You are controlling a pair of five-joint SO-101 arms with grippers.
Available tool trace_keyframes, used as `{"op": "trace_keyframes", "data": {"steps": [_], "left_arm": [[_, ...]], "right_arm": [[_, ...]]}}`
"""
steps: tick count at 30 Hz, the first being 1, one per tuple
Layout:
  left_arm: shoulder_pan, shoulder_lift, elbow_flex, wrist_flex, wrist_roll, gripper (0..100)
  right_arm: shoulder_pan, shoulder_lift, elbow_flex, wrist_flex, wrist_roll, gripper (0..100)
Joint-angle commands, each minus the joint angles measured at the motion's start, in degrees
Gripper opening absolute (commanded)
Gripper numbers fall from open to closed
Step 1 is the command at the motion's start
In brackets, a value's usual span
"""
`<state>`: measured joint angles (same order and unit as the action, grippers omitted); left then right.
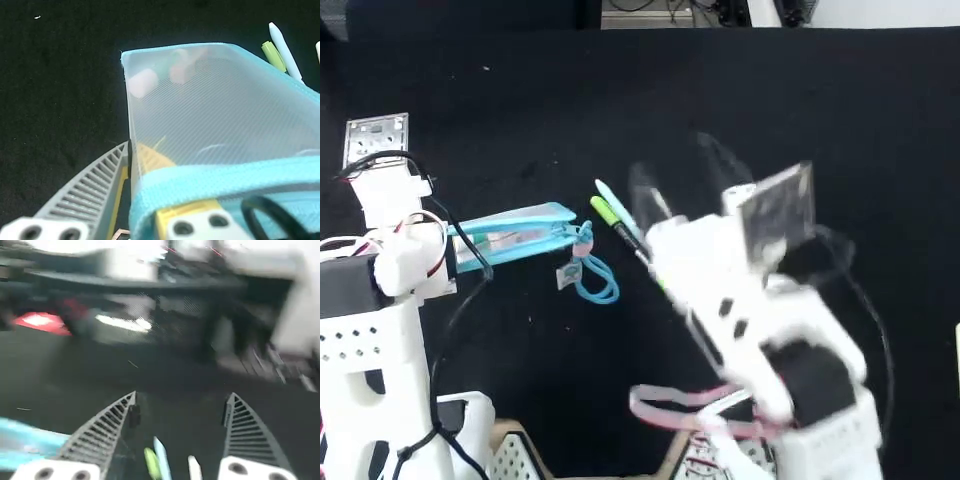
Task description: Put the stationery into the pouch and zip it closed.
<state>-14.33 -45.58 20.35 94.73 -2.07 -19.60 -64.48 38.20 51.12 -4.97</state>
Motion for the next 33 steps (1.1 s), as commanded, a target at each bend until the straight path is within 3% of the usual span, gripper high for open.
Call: {"op": "trace_keyframes", "data": {"steps": [1,7,10,14,23,33], "left_arm": [[0.5,0.3,0.3,0.1,-0.1,3],[0.6,0.3,0.3,0.2,-0.1,3],[0.5,0.3,0.3,0.2,-0.1,3],[0.5,0.3,0.3,0.2,-0.1,3],[0.6,0.3,0.3,0.3,-0.1,3],[0.4,0.3,0.3,0.3,-0.1,3]], "right_arm": [[6.2,7.4,3.2,-1.1,-2.5,26.1],[8.4,29.1,2.7,-7.3,-2.5,20.9],[8.4,42.3,-2.8,-7.6,-2.5,16.2],[8.2,60.1,-14.0,-6.8,-2.2,18.6],[6.7,87.5,-42.3,9.1,-1.8,22.2],[6.9,96.6,-45.9,6.3,14.3,21.8]]}}
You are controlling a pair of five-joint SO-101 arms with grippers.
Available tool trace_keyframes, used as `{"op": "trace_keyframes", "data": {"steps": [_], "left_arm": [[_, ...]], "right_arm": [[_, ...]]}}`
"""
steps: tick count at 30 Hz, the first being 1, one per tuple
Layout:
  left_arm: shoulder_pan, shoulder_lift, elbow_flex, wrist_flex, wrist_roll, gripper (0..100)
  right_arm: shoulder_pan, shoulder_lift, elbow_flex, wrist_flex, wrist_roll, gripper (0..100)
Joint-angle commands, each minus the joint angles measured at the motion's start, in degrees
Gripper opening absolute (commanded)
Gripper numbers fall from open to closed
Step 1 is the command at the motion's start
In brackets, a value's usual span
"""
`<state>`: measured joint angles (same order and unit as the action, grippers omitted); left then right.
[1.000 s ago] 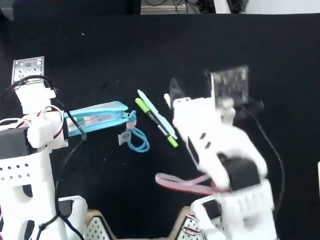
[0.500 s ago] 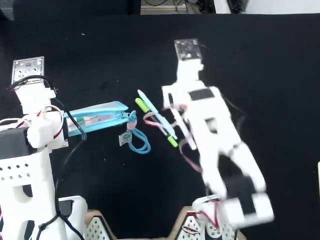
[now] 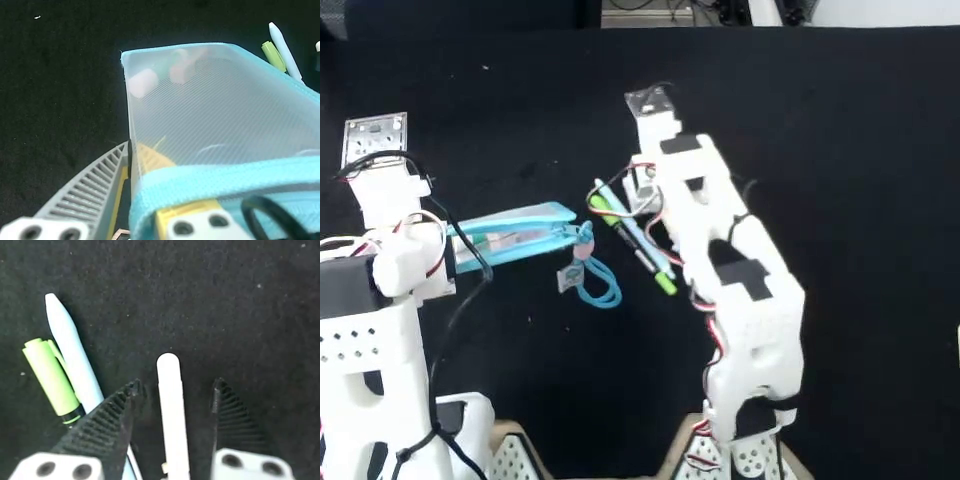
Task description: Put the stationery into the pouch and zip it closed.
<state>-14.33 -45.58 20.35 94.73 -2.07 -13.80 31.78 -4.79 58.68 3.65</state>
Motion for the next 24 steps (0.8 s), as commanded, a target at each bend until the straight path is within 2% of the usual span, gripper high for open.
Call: {"op": "trace_keyframes", "data": {"steps": [1,3,6,10,15,19,24], "left_arm": [[0.5,0.3,0.3,0.3,-0.1,3],[0.6,0.3,0.3,0.3,-0.1,3],[0.5,0.3,0.3,0.3,-0.1,3],[0.4,0.3,0.3,0.3,-0.1,3],[0.6,0.3,0.3,0.3,-0.1,3],[0.6,0.3,0.3,0.3,-0.1,3],[0.6,0.3,0.3,0.3,-0.1,3]], "right_arm": [[1.5,1.0,-3.0,-1.2,7.8,21.7],[2.4,2.0,-3.1,-1.2,10.3,17.8],[3.5,2.1,-3.4,-1.4,10.4,0.9],[5.4,-1.2,-2.9,0.6,10.4,1.1],[11.2,-10.0,-3.3,10.8,10.9,1.0],[16.4,-13.5,-3.1,16.1,19.8,1.1],[17.4,-8.6,-2.9,21.1,30.3,1.3]]}}
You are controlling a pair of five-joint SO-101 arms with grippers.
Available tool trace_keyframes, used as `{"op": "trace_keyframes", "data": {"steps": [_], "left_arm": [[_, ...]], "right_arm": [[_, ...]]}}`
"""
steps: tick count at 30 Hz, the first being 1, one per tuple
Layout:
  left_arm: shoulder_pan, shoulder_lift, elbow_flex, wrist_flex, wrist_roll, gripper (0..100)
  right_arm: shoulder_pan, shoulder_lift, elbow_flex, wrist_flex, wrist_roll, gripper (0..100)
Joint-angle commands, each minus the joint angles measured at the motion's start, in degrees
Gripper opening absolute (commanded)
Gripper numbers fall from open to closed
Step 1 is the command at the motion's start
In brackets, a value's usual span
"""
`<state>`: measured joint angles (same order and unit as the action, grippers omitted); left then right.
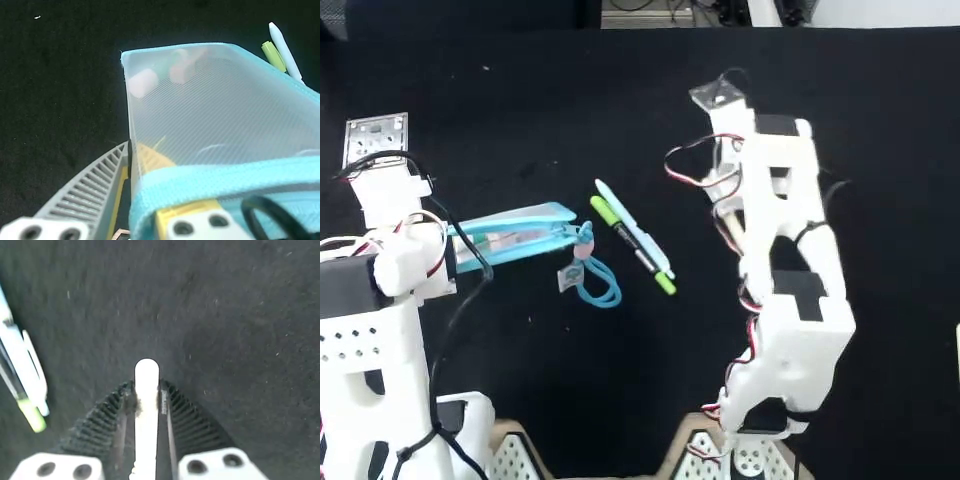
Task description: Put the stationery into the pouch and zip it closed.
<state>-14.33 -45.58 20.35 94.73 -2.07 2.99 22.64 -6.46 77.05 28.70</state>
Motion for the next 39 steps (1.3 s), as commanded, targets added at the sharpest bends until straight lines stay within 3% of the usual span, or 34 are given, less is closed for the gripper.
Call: {"op": "trace_keyframes", "data": {"steps": [1,9,17,23,27,34,39], "left_arm": [[0.6,0.3,0.3,0.3,-0.1,3],[0.6,0.3,0.3,0.3,-0.1,3],[0.4,0.3,0.3,0.3,-0.1,3],[0.1,0.3,0.3,0.3,-0.1,3],[0.2,0.3,0.3,0.3,-0.1,3],[0.4,0.3,0.3,0.3,-0.1,3],[0.6,0.3,1.0,0.2,-0.1,3]], "right_arm": [[0.5,2.2,-1.5,3.4,6.3,1.3],[0.0,12.4,-6.4,4.3,6.3,16.2],[-2.4,15.5,-15.3,13.0,6.4,14.1],[-2.6,21.9,-16.9,13.2,6.3,13.4],[-0.8,22.3,-19.2,14.0,6.1,0.8],[1.6,10.7,-23.4,24.1,5.4,1.0],[-2.5,-6.6,-12.7,24.1,3.2,1.0]]}}
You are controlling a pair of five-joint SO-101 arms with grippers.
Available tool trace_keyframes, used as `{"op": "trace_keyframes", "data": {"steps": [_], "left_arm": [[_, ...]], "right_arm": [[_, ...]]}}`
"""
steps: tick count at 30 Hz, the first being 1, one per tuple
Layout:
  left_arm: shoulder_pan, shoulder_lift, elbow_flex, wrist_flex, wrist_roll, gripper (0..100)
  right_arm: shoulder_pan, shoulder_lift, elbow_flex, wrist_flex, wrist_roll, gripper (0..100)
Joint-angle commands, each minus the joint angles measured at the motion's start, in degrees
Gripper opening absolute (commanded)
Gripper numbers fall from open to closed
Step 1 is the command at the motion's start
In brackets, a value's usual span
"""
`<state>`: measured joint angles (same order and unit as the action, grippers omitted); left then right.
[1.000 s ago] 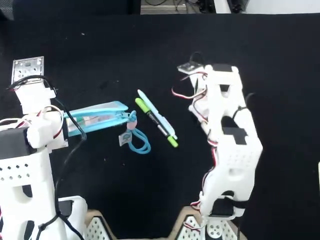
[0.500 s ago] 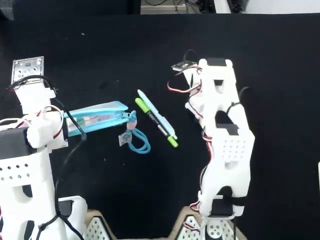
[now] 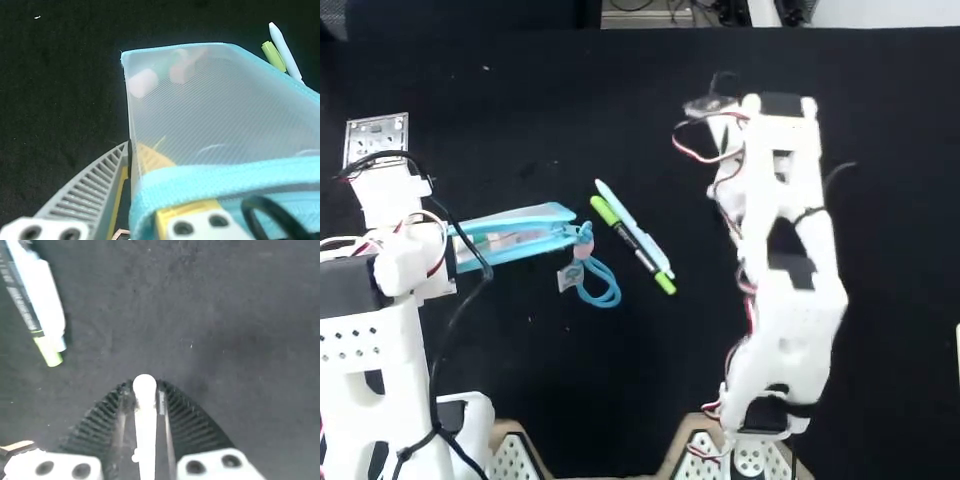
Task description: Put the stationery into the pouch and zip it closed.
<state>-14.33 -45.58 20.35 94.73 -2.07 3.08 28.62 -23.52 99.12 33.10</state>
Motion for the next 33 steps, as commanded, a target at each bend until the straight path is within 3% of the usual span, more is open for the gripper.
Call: {"op": "trace_keyframes", "data": {"steps": [1,5,11,16,22,26,33], "left_arm": [[0.6,0.3,1.3,0.1,-0.1,3],[0.6,0.3,1.3,0.1,-0.1,3],[0.6,0.3,1.3,0.1,-0.1,3],[0.7,0.3,1.4,0.0,-0.1,3],[0.7,0.3,1.4,0.1,-0.1,3],[0.7,0.3,1.4,0.1,-0.1,3],[0.7,0.3,1.3,0.2,-0.1,3]], "right_arm": [[-4.0,-16.7,6.8,1.8,-1.4,1.0],[-9.5,-32.3,16.6,-0.5,-2.3,1.0],[-16.4,-54.1,28.2,-9.1,-12.4,1.1],[-25.1,-71.9,29.9,-14.1,-17.1,1.1],[-35.6,-90.5,30.4,-23.4,-28.7,1.1],[-43.3,-98.2,32.2,-31.9,-34.5,1.1],[-50.8,-101.1,50.2,-53.9,-34.5,1.1]]}}
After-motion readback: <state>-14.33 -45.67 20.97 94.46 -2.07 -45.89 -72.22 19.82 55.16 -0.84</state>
